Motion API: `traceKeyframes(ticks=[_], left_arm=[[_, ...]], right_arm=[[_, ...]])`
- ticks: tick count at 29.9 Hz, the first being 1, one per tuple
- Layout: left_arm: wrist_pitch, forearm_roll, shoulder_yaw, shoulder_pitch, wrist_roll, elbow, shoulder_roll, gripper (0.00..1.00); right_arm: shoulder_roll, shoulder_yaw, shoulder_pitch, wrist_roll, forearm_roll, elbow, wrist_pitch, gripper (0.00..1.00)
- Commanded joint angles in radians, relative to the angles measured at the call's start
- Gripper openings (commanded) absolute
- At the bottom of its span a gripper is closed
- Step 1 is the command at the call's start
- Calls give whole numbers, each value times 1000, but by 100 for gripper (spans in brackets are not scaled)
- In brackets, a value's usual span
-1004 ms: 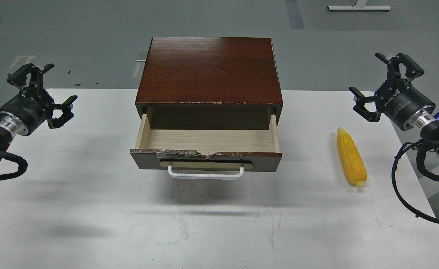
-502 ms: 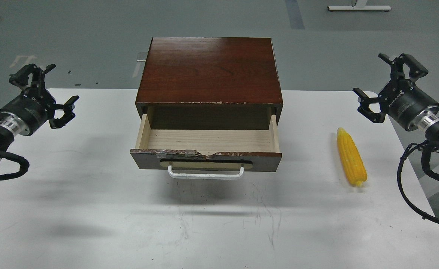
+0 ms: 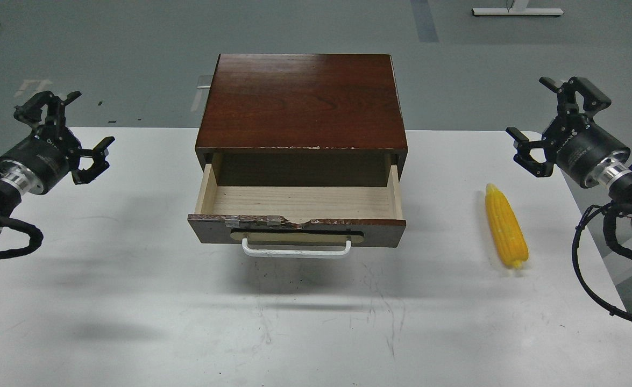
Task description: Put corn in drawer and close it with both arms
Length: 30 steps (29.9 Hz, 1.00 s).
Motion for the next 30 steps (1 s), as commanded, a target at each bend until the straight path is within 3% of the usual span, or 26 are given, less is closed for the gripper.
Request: traceKeyframes(ticks=[1,2,4,6,8,10,16,25,30], left_arm=[[0,0,1,0,0,0,1,98],[0,0,1,2,-2,0,1,98],[0,0,1,5,-5,0,-3,98],[0,0,1,8,-6,0,-4,98],[0,0,1,11,-8,0,-18,98],[0,0,1,11,-8,0,-26,98],[0,-2,0,15,-11,0,-41,98],[0,-3,-15,25,-14,0,-50,98],[0,-3,-17,23,-14,0,-44,98]], right_arm=[[-9,-17,23,35,-406,8,-171,100],[-9,-37,31,38,-638,5,-291,100],[-7,-94,34,29,-924,-4,-423,100],[-9,-146,37,12,-1034,-5,-456,100],[-12,-223,53,-52,-1100,0,-459,100],[-28,-319,63,-145,-1106,-3,-459,100],[-24,-477,63,-150,-1141,-9,-453,100],[-22,-494,53,-144,-1168,-9,-455,100],[11,-520,53,-138,-1168,-17,-455,95]])
